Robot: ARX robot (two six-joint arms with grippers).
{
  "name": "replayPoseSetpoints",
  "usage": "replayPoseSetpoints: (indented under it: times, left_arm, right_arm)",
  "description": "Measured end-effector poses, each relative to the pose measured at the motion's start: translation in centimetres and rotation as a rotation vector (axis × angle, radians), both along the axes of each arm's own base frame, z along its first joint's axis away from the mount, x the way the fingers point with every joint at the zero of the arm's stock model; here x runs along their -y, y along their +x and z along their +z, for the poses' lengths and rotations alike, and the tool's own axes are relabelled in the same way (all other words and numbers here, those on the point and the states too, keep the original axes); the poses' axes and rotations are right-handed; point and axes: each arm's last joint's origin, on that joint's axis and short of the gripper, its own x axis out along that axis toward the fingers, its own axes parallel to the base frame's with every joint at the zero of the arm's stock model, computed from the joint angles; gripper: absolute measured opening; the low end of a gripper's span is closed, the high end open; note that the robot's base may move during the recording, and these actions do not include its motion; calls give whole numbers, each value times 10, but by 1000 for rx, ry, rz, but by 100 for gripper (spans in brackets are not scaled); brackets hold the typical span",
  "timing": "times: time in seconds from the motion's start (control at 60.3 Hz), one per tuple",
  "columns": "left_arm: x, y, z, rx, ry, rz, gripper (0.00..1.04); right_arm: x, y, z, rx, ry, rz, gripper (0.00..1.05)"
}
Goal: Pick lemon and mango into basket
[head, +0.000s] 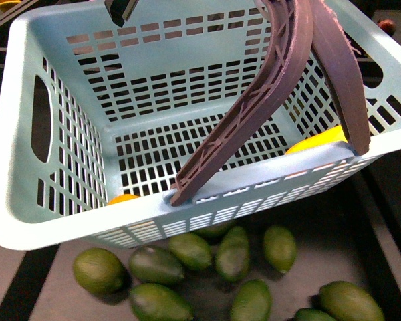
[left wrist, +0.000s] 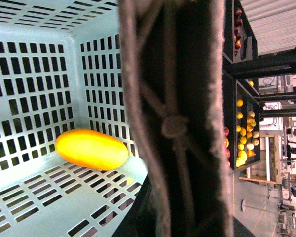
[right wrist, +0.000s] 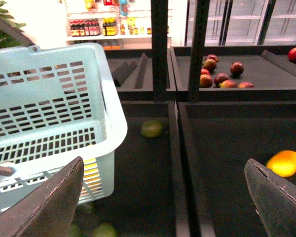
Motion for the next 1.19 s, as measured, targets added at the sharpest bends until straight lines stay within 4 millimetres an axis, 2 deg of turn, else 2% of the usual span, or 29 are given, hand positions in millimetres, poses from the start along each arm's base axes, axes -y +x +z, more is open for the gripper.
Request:
replayPoseSetpoints:
  times: [0.846, 0.929, 0.995, 1.045, 1.095, 1.195]
  left_arm:
    - [-4, 2, 0, 15, 16, 20, 5]
    - [1, 1, -1, -26, 59, 201, 5]
    - [3, 9, -2, -78, 29, 466, 5]
    - [2, 16, -1, -86, 10, 559, 5]
    - [-5, 36, 2, -78, 7, 649, 5]
    - [-20, 72, -2, -90, 28, 718, 5]
  right_arm:
    - [0, 0, 0, 0, 0, 3, 96]
    - [0, 0, 0, 0, 0, 0, 96]
    - [0, 0, 0, -1, -1, 1, 96]
    - [0, 0, 0, 0, -1, 0, 96]
    - [0, 0, 0, 0, -1, -2, 96]
    - [0, 0, 0, 0, -1, -2, 96]
